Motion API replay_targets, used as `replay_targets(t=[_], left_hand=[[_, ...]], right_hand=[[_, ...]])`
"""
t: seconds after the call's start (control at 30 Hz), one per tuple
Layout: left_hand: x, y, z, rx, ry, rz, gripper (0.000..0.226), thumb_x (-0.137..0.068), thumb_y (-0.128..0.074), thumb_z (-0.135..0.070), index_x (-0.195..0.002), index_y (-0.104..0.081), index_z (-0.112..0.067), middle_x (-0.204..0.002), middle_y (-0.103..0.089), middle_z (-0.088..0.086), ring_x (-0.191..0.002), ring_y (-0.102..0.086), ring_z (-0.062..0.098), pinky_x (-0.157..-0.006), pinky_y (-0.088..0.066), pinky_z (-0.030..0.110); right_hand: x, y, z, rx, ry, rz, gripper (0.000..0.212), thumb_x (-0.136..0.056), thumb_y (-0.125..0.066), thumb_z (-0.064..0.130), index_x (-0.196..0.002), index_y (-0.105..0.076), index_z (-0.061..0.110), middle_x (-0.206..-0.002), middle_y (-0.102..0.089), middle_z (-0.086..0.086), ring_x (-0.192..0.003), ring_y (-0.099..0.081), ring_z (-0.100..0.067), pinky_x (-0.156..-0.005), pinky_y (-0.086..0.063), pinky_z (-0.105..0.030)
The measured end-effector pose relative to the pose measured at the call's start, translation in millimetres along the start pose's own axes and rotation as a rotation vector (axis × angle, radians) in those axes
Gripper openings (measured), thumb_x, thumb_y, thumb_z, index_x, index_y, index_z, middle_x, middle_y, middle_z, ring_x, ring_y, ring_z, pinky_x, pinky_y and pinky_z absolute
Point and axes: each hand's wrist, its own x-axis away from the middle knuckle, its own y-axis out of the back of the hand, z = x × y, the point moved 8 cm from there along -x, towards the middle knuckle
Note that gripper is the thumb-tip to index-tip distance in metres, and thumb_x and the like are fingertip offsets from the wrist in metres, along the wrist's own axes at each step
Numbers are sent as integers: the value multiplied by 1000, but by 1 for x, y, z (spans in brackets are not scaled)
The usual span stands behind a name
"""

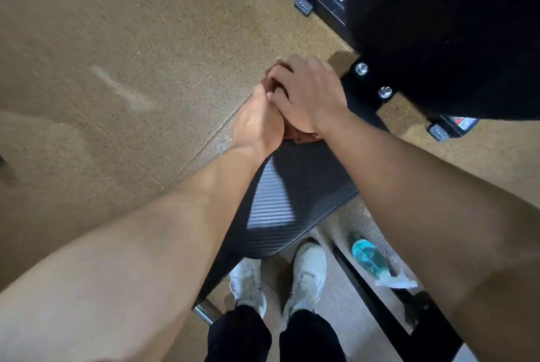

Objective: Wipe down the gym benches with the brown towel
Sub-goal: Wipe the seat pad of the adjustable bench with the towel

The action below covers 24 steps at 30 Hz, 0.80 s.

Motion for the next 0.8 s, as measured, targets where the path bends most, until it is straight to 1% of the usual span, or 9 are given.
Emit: replay_targets(t=[0.1,0.23,0.33,0.4,0.47,0.53,0.67,0.73,0.8], left_hand=[[-24,-7,-37,-60,-167,9,36,-102,-28,-32,-129,-48,-24,-127,-60,6,-115,-57,28,-84,-37,33],[-36,-26,-87,-412,-391,59,34,-101,-29,-33,-126,-50,-25,-127,-57,4,-116,-54,31,-89,-41,43],[-26,-51,-114,-641,-598,114,37,-101,-31,-34,-133,-48,-26,-134,-54,2,-120,-50,33,-96,-39,47],[-21,-58,-119,-657,-729,128,38,-101,-34,-37,-134,-49,-29,-136,-55,-2,-125,-47,32,-101,-36,49],[-22,-52,-115,-595,-792,142,38,-100,-37,-39,-134,-51,-31,-139,-54,-5,-132,-44,29,-104,-38,47],[-31,-37,-101,-478,-724,159,39,-101,-38,-38,-138,-49,-31,-141,-52,-4,-131,-46,28,-102,-43,44],[-38,-8,-47,-300,-411,133,39,-104,-28,-38,-137,-44,-25,-132,-56,8,-117,-56,31,-92,-45,42],[-29,2,-22,-310,-299,82,41,-105,-22,-39,-132,-46,-19,-126,-60,9,-113,-58,31,-90,-44,41],[-17,7,-15,-296,-268,56,42,-105,-22,-38,-135,-44,-18,-128,-59,9,-115,-57,31,-92,-43,42]], right_hand=[[15,0,-40,-147,-209,-62,43,-99,-31,49,-134,-47,32,-136,-49,-3,-117,-52,-32,-82,-46,-44],[59,-6,-71,-182,-402,-125,41,-103,-29,45,-140,-38,28,-135,-48,-13,-114,-54,-38,-82,-49,-46],[90,-15,-86,-232,-592,-130,41,-103,-31,45,-138,-39,24,-135,-49,-13,-113,-54,-40,-78,-45,-43],[103,-17,-88,-255,-699,-126,40,-103,-33,43,-137,-40,22,-137,-49,-14,-115,-53,-42,-85,-46,-46],[102,-15,-84,-244,-752,-113,41,-103,-34,39,-138,-41,19,-142,-47,-14,-122,-49,-41,-94,-44,-49],[85,-8,-75,-239,-712,-100,41,-103,-33,36,-139,-42,17,-147,-42,-14,-128,-44,-39,-98,-41,-50],[27,2,-38,-245,-443,-12,44,-102,-31,37,-140,-43,19,-153,-35,-7,-136,-35,-33,-107,-36,-49],[8,1,-19,-212,-293,44,43,-101,-35,43,-137,-48,23,-148,-41,-3,-135,-35,-29,-110,-33,-47],[9,3,-16,-261,-222,24,40,-99,-40,46,-134,-52,30,-143,-46,2,-136,-34,-26,-112,-29,-44]])
